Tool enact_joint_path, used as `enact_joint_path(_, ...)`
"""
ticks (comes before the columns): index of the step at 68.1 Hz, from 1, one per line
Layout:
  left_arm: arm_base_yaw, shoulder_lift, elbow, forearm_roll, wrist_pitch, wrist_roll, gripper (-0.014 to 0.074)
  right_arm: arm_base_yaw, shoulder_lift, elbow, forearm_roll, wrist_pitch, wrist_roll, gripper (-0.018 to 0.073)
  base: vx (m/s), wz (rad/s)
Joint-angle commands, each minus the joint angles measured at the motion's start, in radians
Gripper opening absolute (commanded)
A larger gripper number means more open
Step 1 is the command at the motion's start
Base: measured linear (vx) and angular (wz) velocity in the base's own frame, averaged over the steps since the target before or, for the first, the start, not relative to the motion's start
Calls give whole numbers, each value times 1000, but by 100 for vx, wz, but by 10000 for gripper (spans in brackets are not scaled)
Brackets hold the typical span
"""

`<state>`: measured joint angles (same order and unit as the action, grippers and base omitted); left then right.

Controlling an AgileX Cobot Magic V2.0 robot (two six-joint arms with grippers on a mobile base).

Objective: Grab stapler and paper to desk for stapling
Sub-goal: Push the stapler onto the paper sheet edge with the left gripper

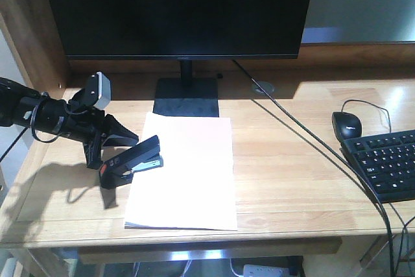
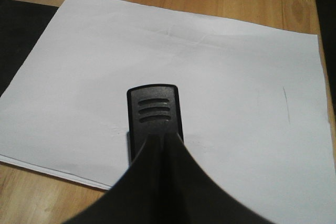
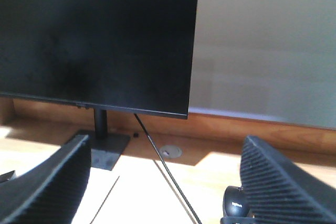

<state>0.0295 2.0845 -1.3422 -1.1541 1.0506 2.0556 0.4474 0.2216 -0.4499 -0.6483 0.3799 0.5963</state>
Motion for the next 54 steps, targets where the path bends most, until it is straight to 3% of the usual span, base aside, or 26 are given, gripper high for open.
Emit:
enact_joint_path(1, -7, -51, -24, -54, 38, -9, -6, -4, -62, 37, -13, -63, -7, 563, 0, 0)
enact_joint_path(21, -7, -51, -24, -54, 38, -8, -6, -4, -141, 200, -17, -64, -7, 563, 0, 0)
enact_joint_path(54, -7, -51, -24, -54, 38, -8, -6, -4, -141, 209, -17, -64, -7, 563, 0, 0)
